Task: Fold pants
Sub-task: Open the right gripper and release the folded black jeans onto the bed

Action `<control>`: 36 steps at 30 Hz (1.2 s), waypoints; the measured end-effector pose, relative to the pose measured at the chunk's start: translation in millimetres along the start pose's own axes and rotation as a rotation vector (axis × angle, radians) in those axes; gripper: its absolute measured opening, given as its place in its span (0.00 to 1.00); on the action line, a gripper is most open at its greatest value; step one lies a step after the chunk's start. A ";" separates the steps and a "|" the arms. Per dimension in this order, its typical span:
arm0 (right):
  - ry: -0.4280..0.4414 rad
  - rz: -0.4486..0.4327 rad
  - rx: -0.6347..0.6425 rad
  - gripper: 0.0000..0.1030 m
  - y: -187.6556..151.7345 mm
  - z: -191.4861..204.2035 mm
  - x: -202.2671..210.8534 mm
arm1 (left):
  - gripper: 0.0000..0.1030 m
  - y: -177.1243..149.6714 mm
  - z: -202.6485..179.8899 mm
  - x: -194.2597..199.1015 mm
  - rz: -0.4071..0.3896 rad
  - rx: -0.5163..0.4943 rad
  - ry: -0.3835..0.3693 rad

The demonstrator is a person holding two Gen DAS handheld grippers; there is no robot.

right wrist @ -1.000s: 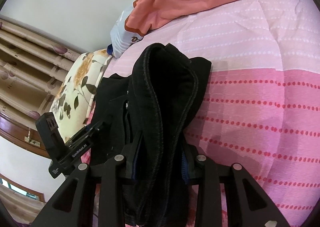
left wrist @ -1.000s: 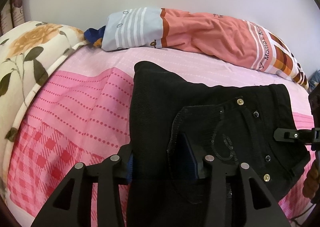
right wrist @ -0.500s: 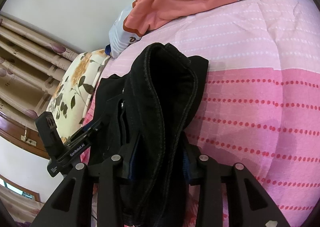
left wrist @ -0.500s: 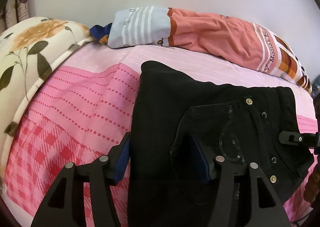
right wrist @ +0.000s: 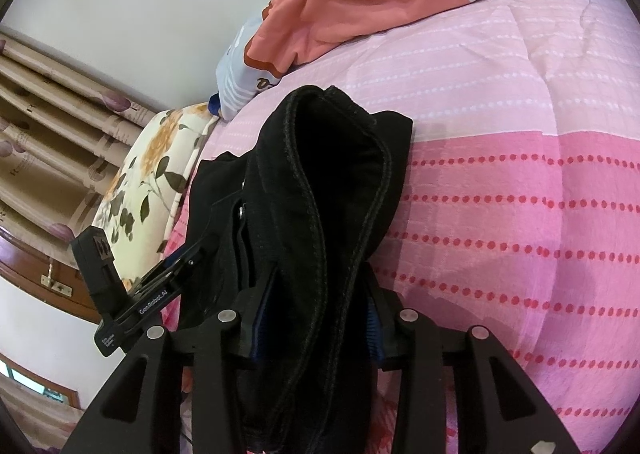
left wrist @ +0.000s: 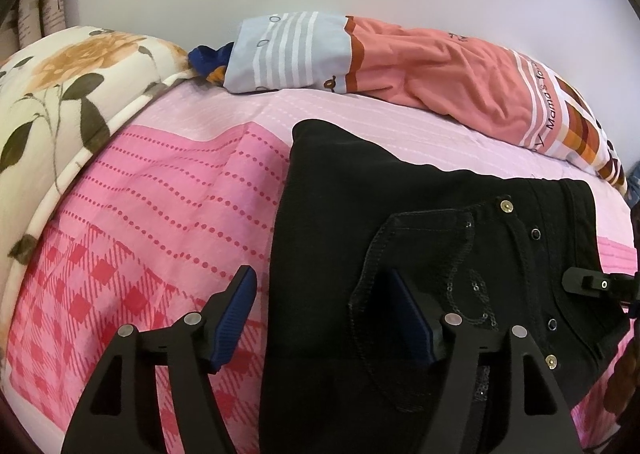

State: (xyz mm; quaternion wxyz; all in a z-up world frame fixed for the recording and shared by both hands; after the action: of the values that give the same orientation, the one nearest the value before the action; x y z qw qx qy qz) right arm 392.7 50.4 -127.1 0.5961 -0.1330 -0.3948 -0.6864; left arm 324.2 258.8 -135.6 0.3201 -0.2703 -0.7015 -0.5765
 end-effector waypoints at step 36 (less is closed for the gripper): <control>-0.311 -0.180 0.206 0.85 -8.5 18.6 6.7 | 0.90 -3.2 11.0 -1.3 -0.002 0.059 0.046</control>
State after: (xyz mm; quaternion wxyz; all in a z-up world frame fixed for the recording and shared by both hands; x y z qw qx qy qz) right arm 377.8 58.5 -113.9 0.4745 -0.1398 -0.5603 -0.6644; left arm 321.1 268.9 -140.0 0.3437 -0.2466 -0.7110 -0.5618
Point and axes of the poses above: each gripper's, at about its wrist camera, not at the fingertips, and x roughly against the way its jaws point, z to its left, y to its top, the point moved 9 cm from there along -x, roughly the way its jaws point, and after that the axes turned 3 degrees about -y, right-handed, at the moved point
